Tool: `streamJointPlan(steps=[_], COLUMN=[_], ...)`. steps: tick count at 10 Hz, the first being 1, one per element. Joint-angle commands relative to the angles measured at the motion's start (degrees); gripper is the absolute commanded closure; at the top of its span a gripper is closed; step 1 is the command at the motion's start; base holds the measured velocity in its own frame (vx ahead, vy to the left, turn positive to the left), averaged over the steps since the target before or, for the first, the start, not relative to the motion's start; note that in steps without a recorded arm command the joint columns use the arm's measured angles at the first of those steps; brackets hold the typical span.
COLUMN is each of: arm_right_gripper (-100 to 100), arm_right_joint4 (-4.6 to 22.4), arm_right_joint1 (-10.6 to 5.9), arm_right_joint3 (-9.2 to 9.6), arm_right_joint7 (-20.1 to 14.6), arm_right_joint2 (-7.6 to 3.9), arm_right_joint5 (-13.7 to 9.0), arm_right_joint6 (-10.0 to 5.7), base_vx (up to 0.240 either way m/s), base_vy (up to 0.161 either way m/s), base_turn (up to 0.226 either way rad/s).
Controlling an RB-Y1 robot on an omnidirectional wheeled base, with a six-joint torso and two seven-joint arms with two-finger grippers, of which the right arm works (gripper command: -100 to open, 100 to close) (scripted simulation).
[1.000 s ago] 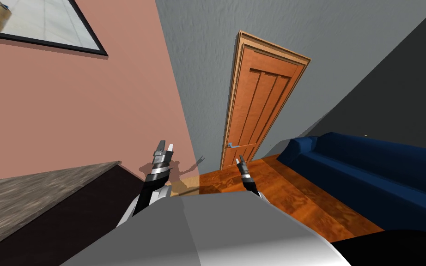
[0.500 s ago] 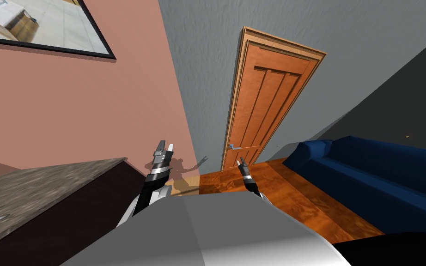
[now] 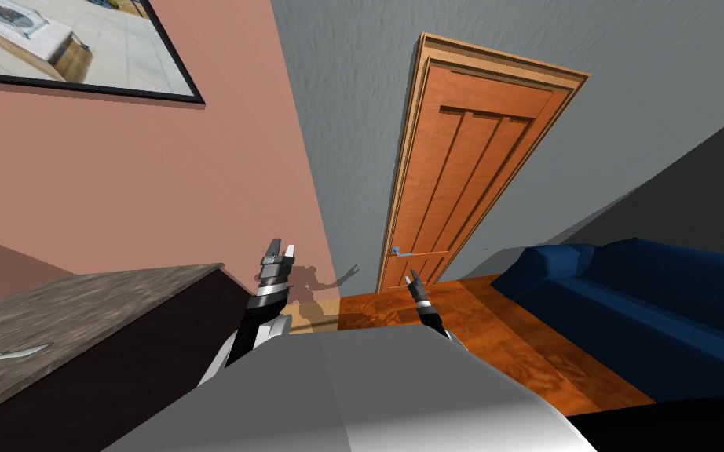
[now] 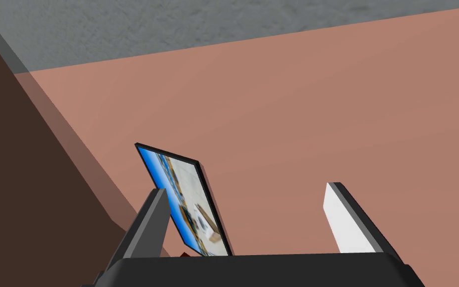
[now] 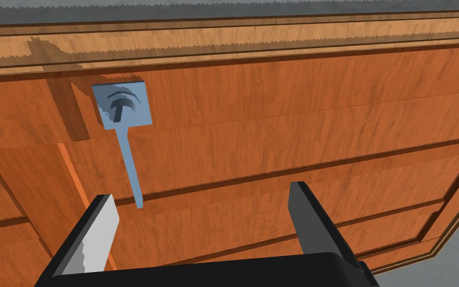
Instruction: Pull the door open
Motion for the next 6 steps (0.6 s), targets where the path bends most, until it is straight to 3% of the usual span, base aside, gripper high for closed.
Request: streamJointPlan(steps=[1, 6], arm_right_gripper=[-100, -100], arm_right_joint4=[2.9, 9.5], arm_right_joint1=[-1.17, -2.75], arm_right_joint3=[-0.09, -0.27], arm_right_joint7=[-0.9, -2.4], arm_right_joint2=[-0.77, -2.18], arm_right_joint5=[-0.2, -0.5], arm_right_joint6=[-0.93, -2.11], base_vx=[0.024, 0.028], base_vy=[-0.055, -0.050], base_turn=[0.123, 0.096])
